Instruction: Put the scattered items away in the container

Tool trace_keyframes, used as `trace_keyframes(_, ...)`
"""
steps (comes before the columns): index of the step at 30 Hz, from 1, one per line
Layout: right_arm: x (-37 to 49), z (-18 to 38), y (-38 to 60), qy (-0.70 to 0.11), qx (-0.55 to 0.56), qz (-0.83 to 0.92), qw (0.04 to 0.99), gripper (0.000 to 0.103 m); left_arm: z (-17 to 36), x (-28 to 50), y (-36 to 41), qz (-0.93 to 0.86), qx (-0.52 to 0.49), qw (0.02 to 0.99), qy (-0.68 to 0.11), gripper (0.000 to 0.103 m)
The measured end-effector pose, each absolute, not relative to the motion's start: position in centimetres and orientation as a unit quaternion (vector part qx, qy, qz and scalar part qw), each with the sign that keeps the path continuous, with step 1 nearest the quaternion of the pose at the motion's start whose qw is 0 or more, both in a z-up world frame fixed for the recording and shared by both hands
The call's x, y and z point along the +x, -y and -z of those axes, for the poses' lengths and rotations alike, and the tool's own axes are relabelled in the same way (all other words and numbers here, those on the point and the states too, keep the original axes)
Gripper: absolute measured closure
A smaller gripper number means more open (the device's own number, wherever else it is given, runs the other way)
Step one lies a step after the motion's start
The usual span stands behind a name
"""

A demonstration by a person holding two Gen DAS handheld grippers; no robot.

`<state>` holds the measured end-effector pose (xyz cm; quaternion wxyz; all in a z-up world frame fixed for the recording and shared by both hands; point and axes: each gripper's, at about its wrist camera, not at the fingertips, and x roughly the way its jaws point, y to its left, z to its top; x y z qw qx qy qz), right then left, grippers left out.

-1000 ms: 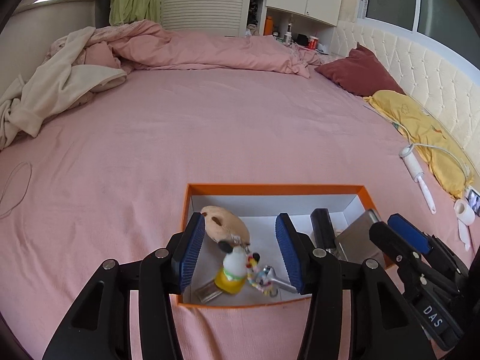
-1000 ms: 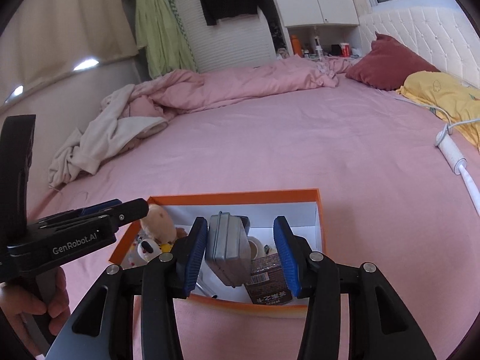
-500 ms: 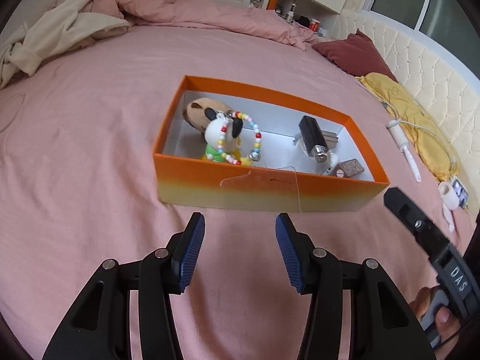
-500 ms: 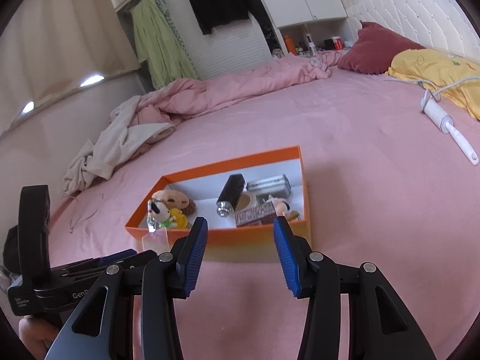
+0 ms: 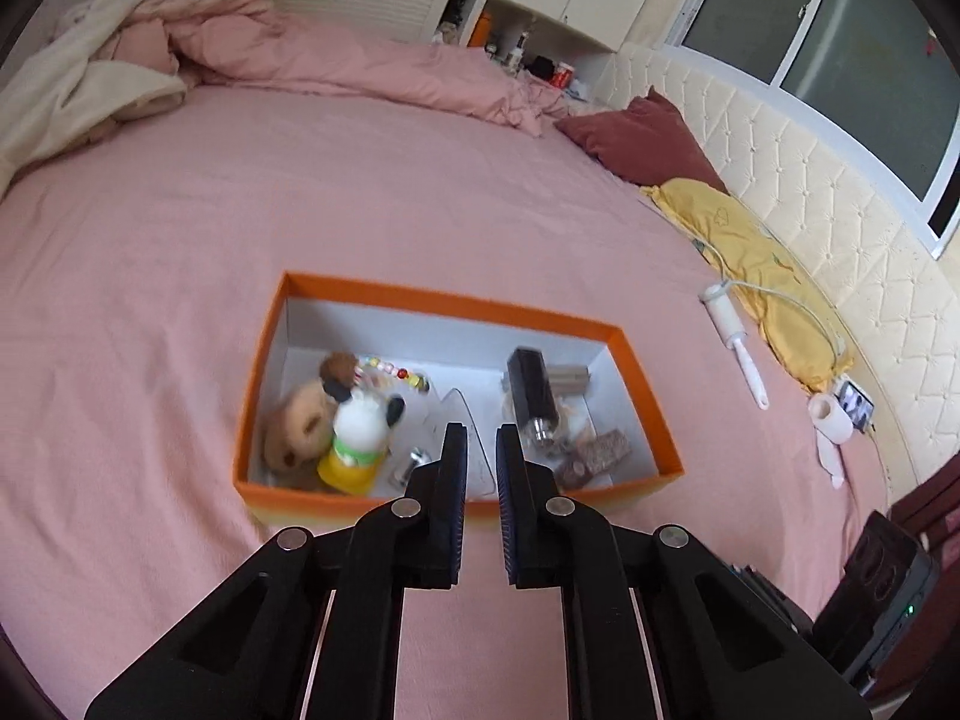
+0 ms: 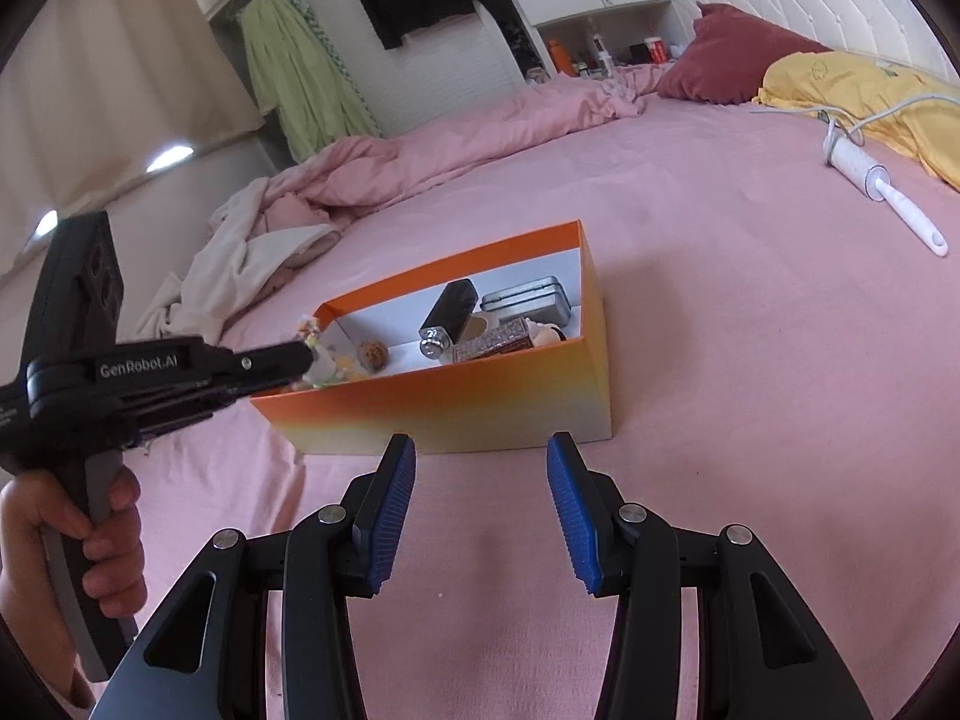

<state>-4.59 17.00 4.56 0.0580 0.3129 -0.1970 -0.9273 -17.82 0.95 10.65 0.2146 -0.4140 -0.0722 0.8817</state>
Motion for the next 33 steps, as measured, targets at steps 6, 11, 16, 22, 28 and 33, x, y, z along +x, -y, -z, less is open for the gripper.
trace_keyframes(6,-4.2,-4.6,-16.0,0.186,0.32,0.927,0.065,0.058,-11.6,-17.3,-0.3,-0.9,-0.39,0.183,0.063,0.056)
trace_keyframes(11,-3.7,-5.3,-15.1,0.17,0.319,0.93,0.066,0.058,-11.9,-13.1,1.1,-0.915,-0.377,0.143,0.01,0.05)
trace_keyframes(16,-2.9,-6.1,-13.7,0.112,0.341,0.933,0.013,0.058,-10.3,-7.8,2.8,-0.91,-0.4,0.106,-0.001,0.036)
trace_keyframes(22,-0.2,-5.5,-13.0,0.09,0.372,0.924,-0.007,0.058,-5.9,-2.8,4.3,-0.89,-0.448,0.076,0.028,0.036)
trace_keyframes(28,2.3,-2.5,-12.2,0.069,0.423,0.903,-0.025,0.055,-1.1,-1.0,2.9,-0.882,-0.467,0.053,-0.027,0.029)
trace_keyframes(33,3.1,-0.4,-11.9,0.05,0.426,0.903,-0.034,0.052,-0.2,-1.1,2.0,-0.883,-0.464,0.045,-0.055,0.007)
